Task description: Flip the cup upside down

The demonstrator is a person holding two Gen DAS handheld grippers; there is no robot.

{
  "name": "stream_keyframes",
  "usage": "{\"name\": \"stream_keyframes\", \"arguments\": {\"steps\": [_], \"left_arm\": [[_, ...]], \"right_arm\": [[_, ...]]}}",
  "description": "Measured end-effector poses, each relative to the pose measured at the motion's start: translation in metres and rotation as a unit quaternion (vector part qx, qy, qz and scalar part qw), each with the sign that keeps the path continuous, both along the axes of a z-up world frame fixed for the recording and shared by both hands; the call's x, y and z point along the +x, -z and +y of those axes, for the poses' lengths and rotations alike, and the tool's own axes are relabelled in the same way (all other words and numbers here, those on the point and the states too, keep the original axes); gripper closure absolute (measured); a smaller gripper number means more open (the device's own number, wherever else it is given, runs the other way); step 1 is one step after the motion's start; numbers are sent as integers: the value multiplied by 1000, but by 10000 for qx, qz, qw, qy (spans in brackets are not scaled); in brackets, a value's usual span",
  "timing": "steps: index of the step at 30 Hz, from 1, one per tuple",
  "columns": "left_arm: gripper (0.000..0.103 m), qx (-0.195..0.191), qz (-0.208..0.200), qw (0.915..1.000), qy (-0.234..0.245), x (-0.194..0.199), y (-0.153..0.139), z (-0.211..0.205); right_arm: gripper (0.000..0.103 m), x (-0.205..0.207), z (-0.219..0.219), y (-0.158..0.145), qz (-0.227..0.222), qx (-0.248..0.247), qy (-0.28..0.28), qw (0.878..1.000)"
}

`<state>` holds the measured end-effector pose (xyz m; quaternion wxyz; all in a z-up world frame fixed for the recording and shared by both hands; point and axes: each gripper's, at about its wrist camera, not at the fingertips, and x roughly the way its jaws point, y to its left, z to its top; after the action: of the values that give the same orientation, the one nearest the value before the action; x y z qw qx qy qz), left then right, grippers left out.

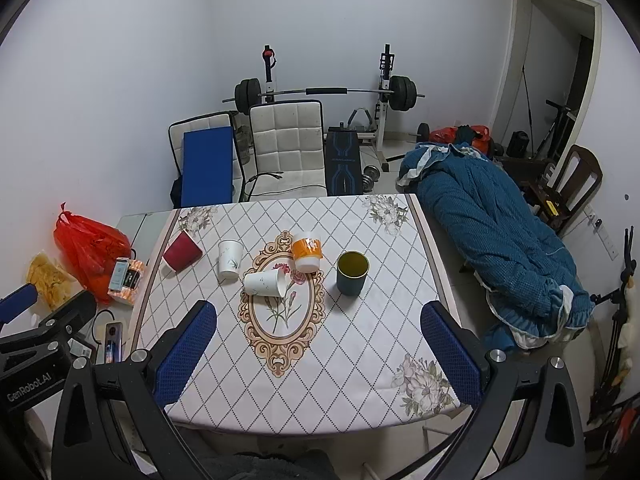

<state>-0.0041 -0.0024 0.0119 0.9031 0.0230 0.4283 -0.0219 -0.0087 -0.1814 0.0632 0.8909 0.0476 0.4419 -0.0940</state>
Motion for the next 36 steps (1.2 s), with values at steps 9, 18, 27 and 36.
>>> {"name": "stream_keyframes", "arguments": {"steps": [9, 18, 27, 36], "left_arm": [[0, 0, -3, 10000, 2, 0, 0, 0], [0, -9, 6, 10000, -4, -1, -1, -1], [0, 2, 1, 10000, 10, -1, -3, -5], [0, 8, 39, 10000, 20, 1, 0, -14]], "right_arm": [[0, 0, 0, 0, -53, -47, 33, 10000], [0, -3, -2, 0, -65, -36, 32, 10000], [0, -6, -4, -1, -85, -23, 49, 9999], [0, -8, -5, 0, -72, -3, 51, 10000]]}}
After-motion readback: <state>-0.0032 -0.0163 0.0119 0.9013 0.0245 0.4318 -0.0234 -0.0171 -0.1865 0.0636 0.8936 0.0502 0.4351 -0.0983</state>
